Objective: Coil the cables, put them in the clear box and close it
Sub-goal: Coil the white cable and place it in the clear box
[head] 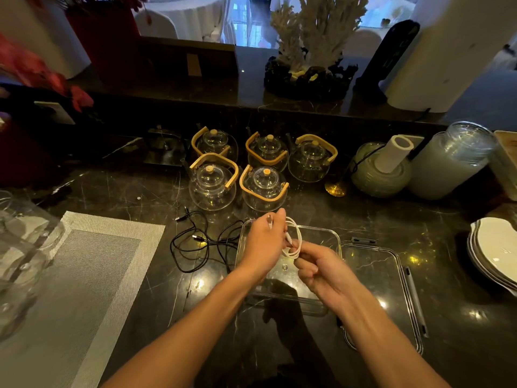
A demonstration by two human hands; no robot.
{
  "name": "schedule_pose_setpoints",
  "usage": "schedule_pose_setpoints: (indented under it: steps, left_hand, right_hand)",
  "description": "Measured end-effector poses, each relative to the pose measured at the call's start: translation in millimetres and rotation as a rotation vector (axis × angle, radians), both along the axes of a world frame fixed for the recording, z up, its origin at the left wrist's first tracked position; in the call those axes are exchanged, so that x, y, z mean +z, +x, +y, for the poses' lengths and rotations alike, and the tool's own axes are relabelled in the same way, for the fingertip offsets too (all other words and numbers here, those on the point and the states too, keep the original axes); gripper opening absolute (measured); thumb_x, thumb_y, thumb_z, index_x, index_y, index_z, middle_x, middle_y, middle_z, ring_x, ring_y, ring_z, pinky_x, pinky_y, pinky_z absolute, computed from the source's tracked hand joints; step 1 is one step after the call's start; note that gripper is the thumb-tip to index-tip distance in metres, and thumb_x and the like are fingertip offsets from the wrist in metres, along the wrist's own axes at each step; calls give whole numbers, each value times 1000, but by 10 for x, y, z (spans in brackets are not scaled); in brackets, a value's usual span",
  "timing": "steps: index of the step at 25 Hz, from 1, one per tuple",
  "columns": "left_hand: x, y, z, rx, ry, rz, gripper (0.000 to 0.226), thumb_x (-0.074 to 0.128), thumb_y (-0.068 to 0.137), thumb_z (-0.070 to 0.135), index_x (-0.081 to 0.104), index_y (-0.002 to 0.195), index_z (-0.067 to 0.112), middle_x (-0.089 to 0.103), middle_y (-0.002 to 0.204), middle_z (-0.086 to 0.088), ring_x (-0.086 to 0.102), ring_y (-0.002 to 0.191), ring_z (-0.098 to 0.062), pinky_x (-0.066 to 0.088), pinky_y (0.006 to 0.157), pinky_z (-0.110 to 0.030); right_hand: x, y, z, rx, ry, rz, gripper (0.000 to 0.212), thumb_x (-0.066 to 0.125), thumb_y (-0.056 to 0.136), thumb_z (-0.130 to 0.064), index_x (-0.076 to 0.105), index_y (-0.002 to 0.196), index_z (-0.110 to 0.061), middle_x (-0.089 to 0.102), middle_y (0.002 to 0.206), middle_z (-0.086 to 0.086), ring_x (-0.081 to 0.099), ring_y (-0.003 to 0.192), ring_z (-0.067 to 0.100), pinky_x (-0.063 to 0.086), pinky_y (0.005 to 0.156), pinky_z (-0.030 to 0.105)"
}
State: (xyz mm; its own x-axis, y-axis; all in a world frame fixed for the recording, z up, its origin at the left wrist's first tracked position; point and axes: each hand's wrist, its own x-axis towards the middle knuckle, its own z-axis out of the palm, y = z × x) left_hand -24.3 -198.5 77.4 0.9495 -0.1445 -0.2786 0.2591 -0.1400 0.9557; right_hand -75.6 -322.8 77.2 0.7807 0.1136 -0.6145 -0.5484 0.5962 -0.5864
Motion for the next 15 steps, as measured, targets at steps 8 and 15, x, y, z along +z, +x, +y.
schedule_pose_setpoints:
  steps: [8,15]
  left_hand:
    - [-129,-23,43,-78,432,-208,43,34,106,43,52,78,17,59,72,1,56,67,-16,42,61,-38]
    - [-206,-119,16,-229,489,-233,31,37,107,39,52,88,20,58,68,4,53,57,-10,35,50,-24]
  right_hand:
    - [33,-68,19,8,-226,-224,19,53,96,-5,69,102,4,52,72,11,38,48,11,51,45,30]
    - [-137,-46,117,-151,-899,-386,7,65,98,-20,65,106,-19,68,77,-1,66,55,18,60,48,44]
